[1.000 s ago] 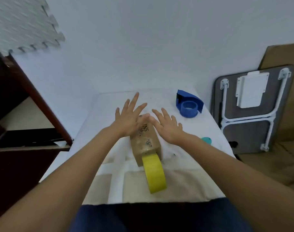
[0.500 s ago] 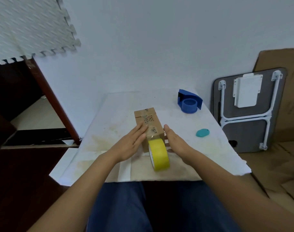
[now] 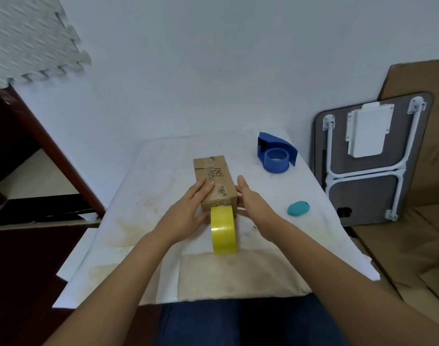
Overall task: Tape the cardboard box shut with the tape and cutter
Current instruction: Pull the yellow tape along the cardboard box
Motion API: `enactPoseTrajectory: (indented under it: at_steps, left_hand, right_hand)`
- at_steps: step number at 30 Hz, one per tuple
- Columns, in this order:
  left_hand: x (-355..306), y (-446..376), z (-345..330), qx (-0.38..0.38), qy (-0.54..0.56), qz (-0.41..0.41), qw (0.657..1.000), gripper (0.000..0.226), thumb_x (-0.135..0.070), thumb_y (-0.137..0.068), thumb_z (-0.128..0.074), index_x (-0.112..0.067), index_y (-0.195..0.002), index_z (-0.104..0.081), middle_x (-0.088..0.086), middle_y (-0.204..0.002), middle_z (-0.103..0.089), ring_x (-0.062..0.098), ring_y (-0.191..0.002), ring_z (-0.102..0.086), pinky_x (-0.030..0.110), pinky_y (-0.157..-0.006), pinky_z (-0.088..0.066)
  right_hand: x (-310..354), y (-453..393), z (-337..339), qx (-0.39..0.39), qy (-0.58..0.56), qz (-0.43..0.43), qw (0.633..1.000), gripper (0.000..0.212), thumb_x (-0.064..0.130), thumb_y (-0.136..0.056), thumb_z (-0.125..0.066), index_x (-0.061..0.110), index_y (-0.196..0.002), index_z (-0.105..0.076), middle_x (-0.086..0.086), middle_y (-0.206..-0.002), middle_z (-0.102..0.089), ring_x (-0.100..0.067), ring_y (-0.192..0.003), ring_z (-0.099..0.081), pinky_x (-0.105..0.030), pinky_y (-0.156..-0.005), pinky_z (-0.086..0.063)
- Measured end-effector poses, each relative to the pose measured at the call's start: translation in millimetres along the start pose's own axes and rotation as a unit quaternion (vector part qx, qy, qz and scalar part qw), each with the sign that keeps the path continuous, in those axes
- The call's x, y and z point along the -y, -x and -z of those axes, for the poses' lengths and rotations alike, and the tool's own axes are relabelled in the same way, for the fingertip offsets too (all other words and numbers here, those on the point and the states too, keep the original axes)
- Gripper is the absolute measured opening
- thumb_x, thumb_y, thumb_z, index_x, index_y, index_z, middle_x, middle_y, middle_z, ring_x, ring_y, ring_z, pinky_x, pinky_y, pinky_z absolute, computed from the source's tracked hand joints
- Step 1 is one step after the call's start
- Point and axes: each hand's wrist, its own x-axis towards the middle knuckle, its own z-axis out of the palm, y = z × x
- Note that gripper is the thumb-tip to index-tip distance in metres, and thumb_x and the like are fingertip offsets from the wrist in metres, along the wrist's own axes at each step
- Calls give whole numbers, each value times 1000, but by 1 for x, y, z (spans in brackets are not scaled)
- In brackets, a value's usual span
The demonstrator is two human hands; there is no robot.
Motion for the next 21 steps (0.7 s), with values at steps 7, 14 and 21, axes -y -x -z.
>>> enactPoseTrajectory:
  at_steps: [7, 14, 21]
  left_hand:
    - [10, -37, -5, -29, -92, -21, 995, 76, -36, -89, -65, -23, -152, -26, 2, -162, -17, 28, -148, -18, 49, -118, -18]
    - [11, -42, -4, -15, -107, -125, 986, 72, -23, -88, -66, -20, -151, -30, -5, -159, -28, 9, -146, -22, 41, -119, -19]
    - [13, -37, -9, -41, -58, -96, 993, 77, -13, -85, -71, -22, -151, -32, -7, -158, -27, 4, -142, -22, 24, -110, -30]
  right_hand:
    - [5, -32, 5, -16, -24, 24, 999, 49, 63, -95, -25, 38, -123, -56, 7, -119, -63, -15, -115, -58, -40, -109, -42]
    - [-15, -24, 7, -82, -6, 60, 995, 29, 47, -100, -35, 32, -118, -51, 8, -113, -56, -14, -106, -55, -36, -101, -45]
    - [-16, 0, 0, -110, -10, 22, 994, 50, 53, -99, -32, 20, -84, -67, -5, -92, -72, -22, -92, -66, -36, -90, -52]
